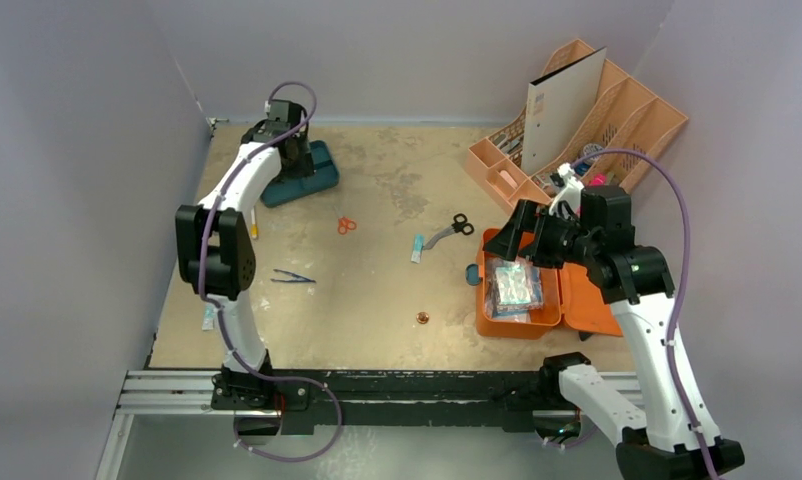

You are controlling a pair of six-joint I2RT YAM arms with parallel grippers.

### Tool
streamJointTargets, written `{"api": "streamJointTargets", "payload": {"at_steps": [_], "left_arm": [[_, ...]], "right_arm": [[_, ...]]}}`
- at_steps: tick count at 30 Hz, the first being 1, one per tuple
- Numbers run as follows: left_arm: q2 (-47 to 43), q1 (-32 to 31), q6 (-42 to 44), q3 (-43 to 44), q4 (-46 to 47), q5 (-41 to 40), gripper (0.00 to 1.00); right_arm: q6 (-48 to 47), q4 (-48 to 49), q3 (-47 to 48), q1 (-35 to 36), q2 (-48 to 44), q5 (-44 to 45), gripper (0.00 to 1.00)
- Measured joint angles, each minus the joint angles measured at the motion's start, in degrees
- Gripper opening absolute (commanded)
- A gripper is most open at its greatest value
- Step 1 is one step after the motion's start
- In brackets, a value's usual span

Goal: Organize the medicine kit
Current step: Pick up the medicine box compartment at the center of the board.

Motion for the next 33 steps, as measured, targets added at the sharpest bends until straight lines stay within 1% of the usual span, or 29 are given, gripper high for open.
{"api": "streamJointTargets", "payload": {"at_steps": [5,8,13,19,24,26,28,33], "left_arm": [[7.0,0.2,-0.5,4.9,3.7,0.0,0.38],[10.5,0.3,-1.0,6.4,4.5,0.0,0.36],[15.0,1.3,-1.5,7.4,5.1,0.0,0.28],[17.6,3.7,-1.5,8.2,6.3,0.9,0.19],[19.6,4.3,-1.2,9.1,7.8,2.0,0.13],[20.5,4.3,-0.9,9.4,8.1,2.6,0.08],[21.0,4.3,-0.3,9.8,8.3,3.3,0.00],[21.2,4.2,1.8,10.5,8.2,5.4,0.00]], "right_arm": [[1.0,0.0,0.1,0.0,-1.2,-1.7,0.99],[1.2,-0.1,1.2,0.0,-1.0,-2.5,0.99],[0.9,-1.4,4.7,0.0,0.9,-3.2,0.99],[0.3,-3.0,5.8,0.0,2.2,-3.2,0.99],[0.1,-3.4,5.8,0.0,2.9,-3.2,0.99],[0.0,-3.5,5.8,0.0,3.3,-3.2,0.99],[-0.3,-3.7,5.8,0.0,3.6,-3.2,0.99],[-0.9,-4.7,5.8,0.0,3.8,-3.0,0.99]]}}
